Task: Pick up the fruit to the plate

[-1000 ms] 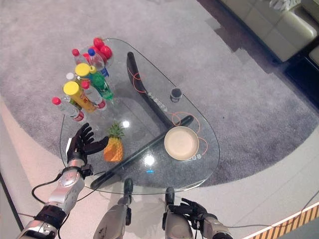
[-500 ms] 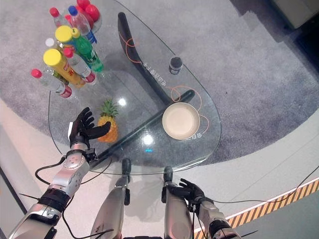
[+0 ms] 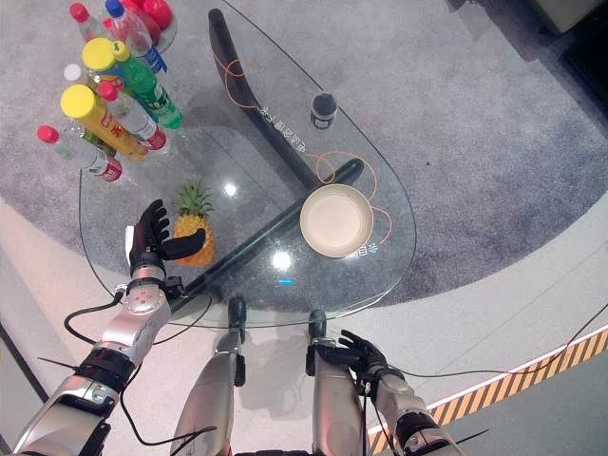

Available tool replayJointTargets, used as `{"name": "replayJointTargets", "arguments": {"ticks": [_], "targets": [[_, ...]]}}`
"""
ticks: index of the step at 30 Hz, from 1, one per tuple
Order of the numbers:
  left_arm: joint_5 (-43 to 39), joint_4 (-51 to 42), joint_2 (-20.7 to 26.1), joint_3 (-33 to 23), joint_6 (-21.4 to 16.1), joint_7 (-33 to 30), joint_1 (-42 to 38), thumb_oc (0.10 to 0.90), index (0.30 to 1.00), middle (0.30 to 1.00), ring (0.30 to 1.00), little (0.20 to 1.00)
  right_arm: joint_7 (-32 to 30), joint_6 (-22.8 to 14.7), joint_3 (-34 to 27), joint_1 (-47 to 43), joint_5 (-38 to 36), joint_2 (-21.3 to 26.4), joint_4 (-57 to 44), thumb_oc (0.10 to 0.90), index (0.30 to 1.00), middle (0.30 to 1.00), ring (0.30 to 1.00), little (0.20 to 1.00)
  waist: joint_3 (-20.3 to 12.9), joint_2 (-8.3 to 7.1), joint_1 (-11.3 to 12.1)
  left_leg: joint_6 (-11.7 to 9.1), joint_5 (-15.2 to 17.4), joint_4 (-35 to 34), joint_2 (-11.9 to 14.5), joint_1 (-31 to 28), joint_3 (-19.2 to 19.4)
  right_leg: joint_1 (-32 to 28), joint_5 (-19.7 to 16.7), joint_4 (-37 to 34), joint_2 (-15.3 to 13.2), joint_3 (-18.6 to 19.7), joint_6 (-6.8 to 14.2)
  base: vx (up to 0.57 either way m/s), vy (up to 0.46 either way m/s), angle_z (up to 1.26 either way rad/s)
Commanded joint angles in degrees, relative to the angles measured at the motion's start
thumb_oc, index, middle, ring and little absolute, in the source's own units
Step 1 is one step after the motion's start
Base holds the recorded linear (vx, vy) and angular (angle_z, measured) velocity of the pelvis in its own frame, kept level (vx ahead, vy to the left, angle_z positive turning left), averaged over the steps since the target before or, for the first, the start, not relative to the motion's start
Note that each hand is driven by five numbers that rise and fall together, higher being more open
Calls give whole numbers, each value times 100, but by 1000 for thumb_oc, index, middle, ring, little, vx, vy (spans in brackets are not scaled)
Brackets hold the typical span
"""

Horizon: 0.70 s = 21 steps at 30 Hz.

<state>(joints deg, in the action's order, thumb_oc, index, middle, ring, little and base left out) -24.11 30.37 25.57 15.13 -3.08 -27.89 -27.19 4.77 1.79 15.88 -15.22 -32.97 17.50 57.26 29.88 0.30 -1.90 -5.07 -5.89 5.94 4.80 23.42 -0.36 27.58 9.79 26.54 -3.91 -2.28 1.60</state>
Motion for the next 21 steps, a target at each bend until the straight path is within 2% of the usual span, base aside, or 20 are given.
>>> {"name": "replayJointTargets", "arguments": {"ticks": [1,13,21], "targets": [[305,-343,295,-118,-388,-11,-369,800,900,900,900,900,-64,224,474,644,102,207,80,800,900,900,900,900,-9,-190,-120,307,365,1119,-204,252,343,-496,-1329,-1561,-236,-352,-50,0,0,0],[382,180,388,78,-244,17,-739,800,900,900,900,900,-103,170,545,603,-12,264,34,800,900,900,900,900,-9,-234,-239,312,372,1170,-177,575,450,-76,-1386,-1481,-205,-251,-23,4,10,-3],[-81,691,241,182,-190,172,-980,800,900,900,900,900,-104,199,655,557,36,284,-3,800,900,900,900,900,-9,-267,-292,299,372,1187,-154,714,511,86,-1414,-1469,-186,-215,5,0,0,0]]}}
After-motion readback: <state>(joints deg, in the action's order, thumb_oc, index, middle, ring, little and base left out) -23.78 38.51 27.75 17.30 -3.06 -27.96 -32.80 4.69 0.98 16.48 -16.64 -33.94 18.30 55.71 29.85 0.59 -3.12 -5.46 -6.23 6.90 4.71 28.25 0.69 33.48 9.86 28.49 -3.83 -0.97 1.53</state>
